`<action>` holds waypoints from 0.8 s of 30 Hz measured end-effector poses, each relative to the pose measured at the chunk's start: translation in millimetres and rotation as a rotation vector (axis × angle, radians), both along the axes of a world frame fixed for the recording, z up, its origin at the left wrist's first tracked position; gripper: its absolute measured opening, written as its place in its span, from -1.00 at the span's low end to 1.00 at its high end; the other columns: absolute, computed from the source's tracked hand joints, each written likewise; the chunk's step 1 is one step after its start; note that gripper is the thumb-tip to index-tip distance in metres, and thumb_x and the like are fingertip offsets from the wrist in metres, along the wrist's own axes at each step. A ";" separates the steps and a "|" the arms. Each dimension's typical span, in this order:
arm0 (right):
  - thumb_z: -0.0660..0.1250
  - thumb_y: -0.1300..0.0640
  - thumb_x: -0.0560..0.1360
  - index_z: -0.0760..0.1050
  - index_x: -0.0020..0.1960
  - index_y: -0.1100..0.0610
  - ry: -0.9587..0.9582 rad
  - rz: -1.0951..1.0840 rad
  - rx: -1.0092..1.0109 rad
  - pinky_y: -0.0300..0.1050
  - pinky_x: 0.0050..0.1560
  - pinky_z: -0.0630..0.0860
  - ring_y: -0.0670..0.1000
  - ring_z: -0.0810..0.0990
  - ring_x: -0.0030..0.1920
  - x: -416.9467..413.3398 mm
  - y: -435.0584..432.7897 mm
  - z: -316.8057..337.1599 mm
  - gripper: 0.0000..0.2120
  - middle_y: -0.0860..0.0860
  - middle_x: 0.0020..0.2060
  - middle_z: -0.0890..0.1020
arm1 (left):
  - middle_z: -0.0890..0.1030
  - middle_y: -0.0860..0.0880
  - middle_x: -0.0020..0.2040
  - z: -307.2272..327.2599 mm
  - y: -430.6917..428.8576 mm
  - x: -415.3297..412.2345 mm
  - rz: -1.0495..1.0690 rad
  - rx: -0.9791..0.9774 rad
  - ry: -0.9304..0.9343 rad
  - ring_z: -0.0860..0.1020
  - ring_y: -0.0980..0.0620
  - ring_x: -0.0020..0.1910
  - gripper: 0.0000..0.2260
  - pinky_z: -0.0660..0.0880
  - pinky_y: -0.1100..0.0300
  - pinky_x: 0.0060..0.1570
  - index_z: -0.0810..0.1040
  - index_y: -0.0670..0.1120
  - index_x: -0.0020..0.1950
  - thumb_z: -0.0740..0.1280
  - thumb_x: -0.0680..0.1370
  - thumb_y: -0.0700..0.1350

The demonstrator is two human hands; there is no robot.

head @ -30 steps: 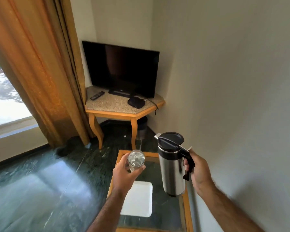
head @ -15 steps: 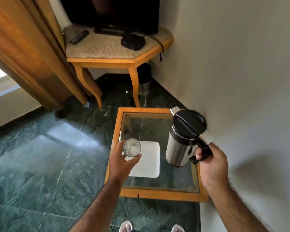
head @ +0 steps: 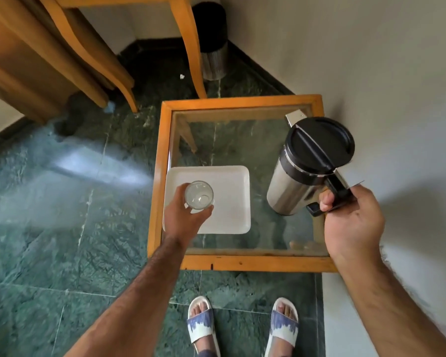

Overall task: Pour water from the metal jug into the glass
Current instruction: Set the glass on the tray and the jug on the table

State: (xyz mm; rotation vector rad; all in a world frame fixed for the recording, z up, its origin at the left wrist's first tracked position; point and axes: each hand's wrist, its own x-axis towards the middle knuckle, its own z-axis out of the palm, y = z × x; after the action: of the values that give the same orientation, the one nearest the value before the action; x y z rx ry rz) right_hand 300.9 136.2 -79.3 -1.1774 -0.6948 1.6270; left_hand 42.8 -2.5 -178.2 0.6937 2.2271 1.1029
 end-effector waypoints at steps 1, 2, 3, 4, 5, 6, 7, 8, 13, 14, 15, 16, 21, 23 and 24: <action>0.18 0.09 0.53 0.64 -0.42 0.01 -0.001 -0.006 -0.005 -0.11 -0.23 0.39 0.04 0.44 -0.36 0.5 -0.8 -4.2 -0.58 -0.03 -0.50 0.53 | 0.65 0.33 -0.01 -6.3 0.7 -0.4 -0.002 -0.012 -0.002 0.62 0.35 -0.01 -0.42 0.60 0.39 -0.12 0.52 0.18 0.20 0.67 0.28 -0.10; 0.17 0.09 0.53 0.64 -0.42 0.00 -0.002 -0.009 -0.006 -0.11 -0.23 0.40 0.04 0.44 -0.36 0.9 -2.3 -10.8 -0.58 -0.04 -0.49 0.53 | 0.66 0.31 -0.01 -15.4 0.8 -0.5 -0.005 -0.021 -0.002 0.62 0.34 -0.01 -0.42 0.60 0.39 -0.11 0.52 0.18 0.20 0.67 0.28 -0.09; 0.17 0.10 0.53 0.63 -0.43 0.00 -0.005 -0.012 -0.006 -0.11 -0.23 0.40 0.04 0.44 -0.36 1.7 -3.2 -16.1 -0.58 -0.04 -0.50 0.53 | 0.66 0.31 0.00 -21.8 1.4 -0.5 -0.006 -0.026 -0.002 0.61 0.35 0.00 -0.42 0.59 0.41 -0.12 0.53 0.18 0.20 0.67 0.28 -0.08; 0.17 0.10 0.52 0.62 -0.43 0.01 -0.004 -0.014 -0.006 -0.10 -0.22 0.40 0.05 0.43 -0.36 2.3 -4.6 -22.2 -0.59 -0.03 -0.50 0.53 | 0.65 0.32 0.01 -28.3 1.2 0.3 -0.008 -0.034 0.000 0.61 0.36 0.00 -0.43 0.56 0.45 -0.14 0.52 0.18 0.20 0.66 0.28 -0.07; 0.17 0.11 0.52 0.60 -0.44 0.01 0.002 -0.019 -0.010 -0.10 -0.22 0.40 0.07 0.42 -0.36 2.9 -6.0 -26.6 -0.59 -0.02 -0.50 0.52 | 0.65 0.32 0.01 -32.7 1.1 1.7 -0.010 -0.044 0.004 0.59 0.38 -0.01 -0.43 0.53 0.48 -0.16 0.52 0.17 0.21 0.66 0.28 -0.06; 0.17 0.12 0.52 0.58 -0.44 0.00 0.006 -0.022 -0.010 -0.10 -0.21 0.40 0.08 0.41 -0.35 3.6 -7.1 -30.6 -0.60 -0.01 -0.51 0.52 | 0.65 0.30 -0.01 -36.1 0.8 3.2 -0.015 -0.055 0.013 0.58 0.41 -0.02 -0.43 0.50 0.52 -0.19 0.51 0.17 0.20 0.66 0.28 -0.05; 0.17 0.12 0.52 0.57 -0.44 0.00 0.004 -0.026 -0.010 -0.09 -0.20 0.41 0.09 0.41 -0.35 4.9 -8.3 -34.6 -0.61 0.00 -0.51 0.52 | 0.64 0.30 -0.02 -39.9 0.8 4.8 -0.021 -0.067 0.021 0.57 0.44 -0.03 -0.43 0.47 0.55 -0.22 0.50 0.18 0.20 0.66 0.29 -0.05; 0.16 0.13 0.52 0.56 -0.43 0.00 0.003 -0.025 -0.008 -0.09 -0.19 0.41 0.09 0.41 -0.35 6.1 -9.2 -37.5 -0.61 0.00 -0.51 0.51 | 0.63 0.31 -0.02 -43.0 0.4 6.1 -0.021 -0.074 0.023 0.56 0.45 -0.05 -0.43 0.45 0.56 -0.24 0.48 0.20 0.19 0.66 0.29 -0.05; 0.08 0.23 0.59 0.60 -0.31 0.06 0.026 -0.024 0.027 -0.07 -0.24 0.37 0.05 0.42 -0.42 7.4 -14.1 -47.6 -0.57 -0.01 -0.51 0.51 | 0.62 0.31 0.00 -52.9 -1.4 8.2 -0.011 -0.098 0.020 0.56 0.45 -0.06 -0.44 0.47 0.54 -0.23 0.47 0.22 0.18 0.65 0.29 -0.04; 0.06 0.25 0.60 0.59 -0.28 0.09 0.028 -0.024 0.033 -0.07 -0.25 0.36 0.04 0.42 -0.42 7.2 -14.9 -48.9 -0.58 -0.01 -0.51 0.51 | 0.61 0.32 -0.01 -54.7 -1.4 8.3 -0.006 -0.100 0.021 0.56 0.45 -0.06 -0.44 0.46 0.54 -0.23 0.47 0.23 0.18 0.65 0.29 -0.03; 0.06 0.25 0.60 0.58 -0.27 0.11 0.029 -0.025 0.033 -0.07 -0.25 0.36 0.04 0.42 -0.42 6.8 -16.0 -49.9 -0.59 -0.01 -0.51 0.51 | 0.61 0.32 -0.01 -55.9 -1.1 8.5 0.001 -0.105 0.024 0.55 0.46 -0.06 -0.44 0.46 0.55 -0.23 0.47 0.23 0.17 0.65 0.29 -0.03; 0.07 0.23 0.60 0.57 -0.27 0.11 0.032 -0.027 0.031 -0.07 -0.24 0.36 0.04 0.42 -0.42 6.5 -17.4 -50.4 -0.61 -0.01 -0.51 0.51 | 0.61 0.32 -0.01 -58.0 -0.9 8.3 0.006 -0.107 0.022 0.55 0.47 -0.06 -0.44 0.45 0.56 -0.24 0.47 0.23 0.18 0.64 0.29 -0.03; 0.13 0.16 0.53 0.56 -0.36 0.07 0.032 -0.031 0.020 -0.09 -0.22 0.39 0.05 0.41 -0.41 4.6 -27.9 -53.6 -0.65 0.00 -0.53 0.51 | 0.59 0.32 0.01 -62.9 2.3 8.9 0.005 -0.119 0.021 0.52 0.52 -0.05 -0.43 0.43 0.59 -0.23 0.45 0.20 0.21 0.65 0.31 -0.02; 0.12 0.16 0.52 0.55 -0.38 0.07 0.018 -0.038 0.036 -0.08 -0.21 0.40 0.05 0.42 -0.42 4.8 -32.4 -56.6 -0.64 0.00 -0.53 0.51 | 0.59 0.27 0.01 -65.5 4.0 10.1 0.013 -0.122 0.026 0.54 0.49 -0.07 -0.43 0.41 0.60 -0.24 0.47 0.14 0.23 0.65 0.32 -0.04; 0.11 0.17 0.52 0.56 -0.39 0.05 0.025 -0.043 0.044 -0.08 -0.21 0.41 0.05 0.43 -0.42 5.2 -34.3 -58.8 -0.62 -0.01 -0.53 0.51 | 0.60 0.24 0.02 -67.9 4.3 9.9 0.019 -0.121 0.028 0.56 0.43 -0.07 -0.42 0.41 0.61 -0.25 0.48 0.11 0.24 0.65 0.32 -0.04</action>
State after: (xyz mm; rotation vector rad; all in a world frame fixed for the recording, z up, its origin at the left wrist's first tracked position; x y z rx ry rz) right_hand 306.2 101.9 -138.1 -1.1313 -0.6819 1.5804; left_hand 52.7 1.8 -246.1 0.6423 2.3070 0.9641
